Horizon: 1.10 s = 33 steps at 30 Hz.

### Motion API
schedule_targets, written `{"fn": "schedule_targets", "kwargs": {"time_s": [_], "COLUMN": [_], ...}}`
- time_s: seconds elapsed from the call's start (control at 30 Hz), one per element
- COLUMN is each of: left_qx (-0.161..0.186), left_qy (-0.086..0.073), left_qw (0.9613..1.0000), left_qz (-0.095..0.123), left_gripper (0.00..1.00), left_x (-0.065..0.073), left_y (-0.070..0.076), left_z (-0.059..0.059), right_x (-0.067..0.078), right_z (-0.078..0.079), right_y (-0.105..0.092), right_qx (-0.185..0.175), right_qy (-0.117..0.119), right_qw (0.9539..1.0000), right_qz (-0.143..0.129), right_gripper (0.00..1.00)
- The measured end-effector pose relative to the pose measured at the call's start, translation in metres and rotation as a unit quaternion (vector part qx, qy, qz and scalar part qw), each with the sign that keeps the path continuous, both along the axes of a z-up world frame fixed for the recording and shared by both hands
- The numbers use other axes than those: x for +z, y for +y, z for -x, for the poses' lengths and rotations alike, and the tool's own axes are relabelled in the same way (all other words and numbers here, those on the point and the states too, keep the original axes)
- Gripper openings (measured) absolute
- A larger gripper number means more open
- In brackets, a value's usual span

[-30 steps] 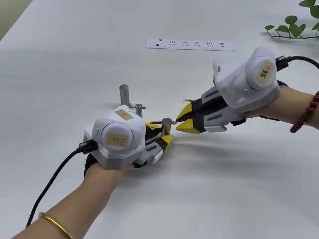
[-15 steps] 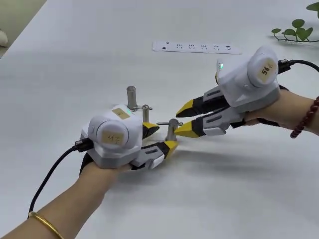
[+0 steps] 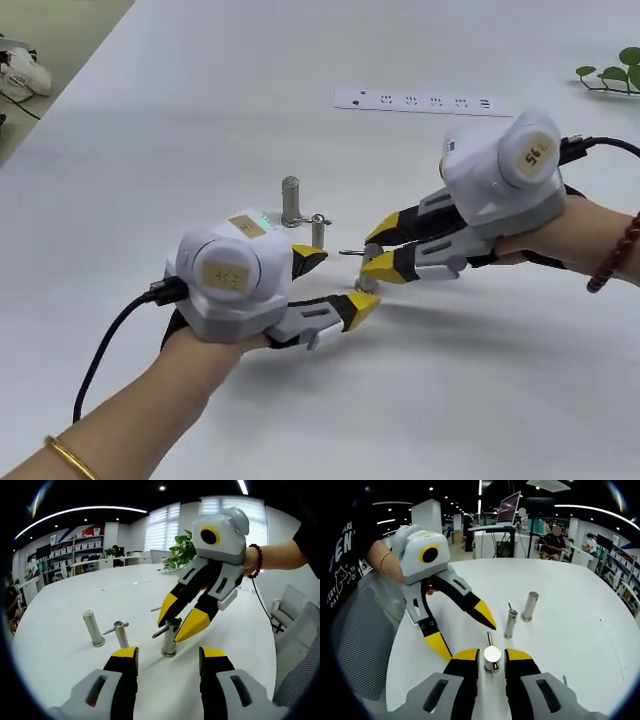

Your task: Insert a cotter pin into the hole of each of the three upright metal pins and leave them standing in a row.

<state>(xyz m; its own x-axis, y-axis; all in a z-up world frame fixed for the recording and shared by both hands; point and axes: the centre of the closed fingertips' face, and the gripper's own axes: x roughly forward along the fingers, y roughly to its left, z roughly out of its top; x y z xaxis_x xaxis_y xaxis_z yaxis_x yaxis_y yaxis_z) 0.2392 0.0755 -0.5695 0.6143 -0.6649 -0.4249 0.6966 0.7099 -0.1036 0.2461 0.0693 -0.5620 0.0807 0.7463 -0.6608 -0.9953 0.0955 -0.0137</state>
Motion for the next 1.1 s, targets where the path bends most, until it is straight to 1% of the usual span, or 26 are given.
{"fn": "schedule_targets", "kwargs": {"time_s": [0.13, 0.27, 0.43, 0.57, 0.6, 0.8, 0.97, 1.1], "left_qx": [0.001, 0.0, -0.002, 0.002, 0.001, 0.005, -0.002, -0.008], "left_qy": [-0.003, -0.004, -0.006, -0.011, -0.016, -0.022, -0.028, -0.026], "left_qw": [1.0, 1.0, 0.9999, 0.9998, 0.9998, 0.9997, 0.9996, 0.9996], "left_qz": [0.001, 0.008, 0.015, 0.014, 0.012, 0.008, 0.009, 0.009], "left_gripper": [0.51, 0.58, 0.64, 0.71, 0.73, 0.81, 0.88, 0.92], "left_x": [0.005, 0.01, 0.019, 0.024, 0.026, 0.028, 0.029, 0.027], "left_y": [0.002, 0.003, 0.006, 0.01, 0.012, 0.017, 0.016, 0.016], "left_z": [0.003, 0.007, 0.012, 0.015, 0.016, 0.016, 0.017, 0.019], "right_x": [-0.003, -0.004, -0.004, -0.004, -0.004, -0.005, -0.005, -0.005], "right_z": [0.001, 0.0, -0.001, -0.001, -0.001, -0.002, -0.001, 0.0], "right_y": [0.001, 0.001, 0.001, 0.001, 0.001, 0.0, 0.0, -0.001], "right_qx": [0.004, 0.003, 0.005, 0.005, 0.006, 0.011, 0.01, 0.015], "right_qy": [0.001, 0.001, -0.002, -0.003, -0.003, -0.005, -0.003, -0.005], "right_qw": [1.0, 1.0, 0.9999, 0.9999, 0.9999, 0.9999, 0.9999, 0.9998], "right_qz": [0.005, 0.007, 0.01, 0.01, 0.01, 0.011, 0.012, 0.015], "right_gripper": [0.12, 0.11, 0.09, 0.09, 0.09, 0.08, 0.08, 0.08]}}
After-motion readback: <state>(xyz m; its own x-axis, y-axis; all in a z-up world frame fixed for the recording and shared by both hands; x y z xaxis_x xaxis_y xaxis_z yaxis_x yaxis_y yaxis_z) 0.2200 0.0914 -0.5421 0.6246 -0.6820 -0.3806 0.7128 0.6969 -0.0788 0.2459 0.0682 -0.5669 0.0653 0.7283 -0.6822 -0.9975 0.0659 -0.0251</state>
